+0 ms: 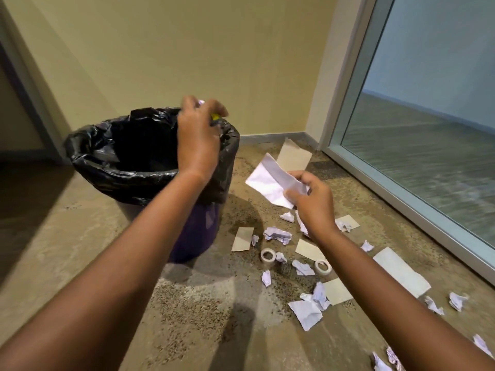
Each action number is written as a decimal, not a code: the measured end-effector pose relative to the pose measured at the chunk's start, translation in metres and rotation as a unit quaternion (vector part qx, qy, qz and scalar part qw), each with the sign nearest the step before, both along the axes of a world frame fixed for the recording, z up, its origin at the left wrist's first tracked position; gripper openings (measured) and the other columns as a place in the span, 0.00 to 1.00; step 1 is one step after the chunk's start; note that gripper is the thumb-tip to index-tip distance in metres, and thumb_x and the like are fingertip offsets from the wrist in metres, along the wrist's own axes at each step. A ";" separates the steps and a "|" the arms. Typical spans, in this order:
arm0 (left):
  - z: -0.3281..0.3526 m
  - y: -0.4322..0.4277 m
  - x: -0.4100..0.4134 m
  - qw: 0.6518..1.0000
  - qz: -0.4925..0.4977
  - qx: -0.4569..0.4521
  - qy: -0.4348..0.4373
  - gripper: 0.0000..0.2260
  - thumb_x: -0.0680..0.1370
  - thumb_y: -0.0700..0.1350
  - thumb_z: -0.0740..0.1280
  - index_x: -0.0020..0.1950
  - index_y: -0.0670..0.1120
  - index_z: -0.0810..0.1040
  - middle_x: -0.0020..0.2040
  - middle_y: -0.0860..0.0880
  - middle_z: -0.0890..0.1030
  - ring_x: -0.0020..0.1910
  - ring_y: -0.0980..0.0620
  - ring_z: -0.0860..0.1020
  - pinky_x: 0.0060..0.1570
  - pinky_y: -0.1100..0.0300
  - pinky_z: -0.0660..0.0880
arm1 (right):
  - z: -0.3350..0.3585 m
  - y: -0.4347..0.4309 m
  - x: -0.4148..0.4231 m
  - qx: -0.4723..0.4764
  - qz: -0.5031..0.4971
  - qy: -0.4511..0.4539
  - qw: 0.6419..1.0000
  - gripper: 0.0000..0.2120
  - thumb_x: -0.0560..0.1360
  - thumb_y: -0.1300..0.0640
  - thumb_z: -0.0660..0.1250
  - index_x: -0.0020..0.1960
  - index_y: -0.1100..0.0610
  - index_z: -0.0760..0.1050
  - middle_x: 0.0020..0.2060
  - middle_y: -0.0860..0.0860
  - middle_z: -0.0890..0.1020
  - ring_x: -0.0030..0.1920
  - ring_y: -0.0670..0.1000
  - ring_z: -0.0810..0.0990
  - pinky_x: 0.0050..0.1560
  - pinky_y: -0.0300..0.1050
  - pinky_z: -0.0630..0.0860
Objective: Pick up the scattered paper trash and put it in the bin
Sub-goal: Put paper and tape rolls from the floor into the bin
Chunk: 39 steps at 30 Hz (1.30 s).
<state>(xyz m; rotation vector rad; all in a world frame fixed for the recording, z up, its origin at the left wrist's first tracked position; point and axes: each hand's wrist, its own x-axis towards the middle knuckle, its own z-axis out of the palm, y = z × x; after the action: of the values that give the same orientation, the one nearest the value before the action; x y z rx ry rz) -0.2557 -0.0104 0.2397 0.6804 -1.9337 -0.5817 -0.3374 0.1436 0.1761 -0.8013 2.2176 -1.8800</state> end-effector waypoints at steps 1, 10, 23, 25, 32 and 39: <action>-0.001 -0.010 0.005 1.000 0.023 0.011 -0.010 0.10 0.76 0.31 0.64 0.54 0.42 0.78 0.61 0.42 0.70 0.60 0.46 0.73 0.57 0.69 0.69 | 0.008 -0.006 0.002 -0.007 0.001 -0.002 1.000 0.17 0.72 0.73 0.61 0.51 0.54 0.76 0.38 0.39 0.72 0.40 0.48 0.73 0.38 0.48 0.75; -0.021 -0.014 0.017 0.972 0.198 -0.004 -0.125 0.29 0.76 0.33 0.60 0.76 0.45 0.56 0.75 0.39 0.58 0.74 0.42 0.60 0.74 0.47 0.54 | 0.069 -0.087 0.013 -0.051 0.014 0.062 0.997 0.16 0.72 0.72 0.61 0.56 0.60 0.77 0.42 0.46 0.77 0.45 0.50 0.75 0.36 0.37 0.73; -0.063 0.002 0.011 0.960 0.197 -0.181 -0.083 0.34 0.70 0.36 0.60 0.72 0.45 0.49 0.73 0.38 0.66 0.74 0.43 0.65 0.72 0.48 0.60 | 0.068 -0.147 0.033 0.138 0.181 0.193 0.954 0.23 0.77 0.55 0.62 0.71 0.50 0.62 0.64 0.59 0.68 0.63 0.56 0.70 0.57 0.40 0.65; -0.066 0.006 0.012 0.962 0.180 -0.183 -0.094 0.30 0.70 0.40 0.51 0.72 0.46 0.49 0.73 0.38 0.65 0.74 0.42 0.64 0.72 0.48 0.58 | 0.068 -0.142 0.033 0.126 0.196 0.195 0.953 0.24 0.77 0.56 0.61 0.71 0.50 0.61 0.66 0.58 0.67 0.64 0.55 0.69 0.55 0.36 0.63; -0.082 0.021 0.003 0.951 0.099 -0.268 -0.119 0.33 0.69 0.34 0.62 0.73 0.40 0.55 0.72 0.39 0.66 0.72 0.45 0.58 0.73 0.50 0.53 | 0.043 -0.090 0.017 0.051 0.096 0.183 0.977 0.17 0.74 0.64 0.62 0.62 0.53 0.72 0.61 0.55 0.72 0.56 0.49 0.72 0.52 0.36 0.67; -0.118 0.063 -0.001 0.920 -0.008 -0.300 -0.252 0.30 0.69 0.37 0.53 0.73 0.39 0.58 0.72 0.37 0.66 0.73 0.40 0.61 0.74 0.51 0.54 | -0.025 -0.003 -0.015 0.141 0.006 0.125 0.982 0.15 0.72 0.68 0.63 0.55 0.55 0.76 0.54 0.53 0.72 0.55 0.50 0.72 0.55 0.40 0.69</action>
<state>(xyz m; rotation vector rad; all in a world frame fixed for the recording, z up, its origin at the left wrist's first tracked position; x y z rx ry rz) -0.2565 0.0526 0.1212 0.4343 -2.4263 0.2223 -0.3529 0.1407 0.1510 -1.0415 2.5401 -1.4794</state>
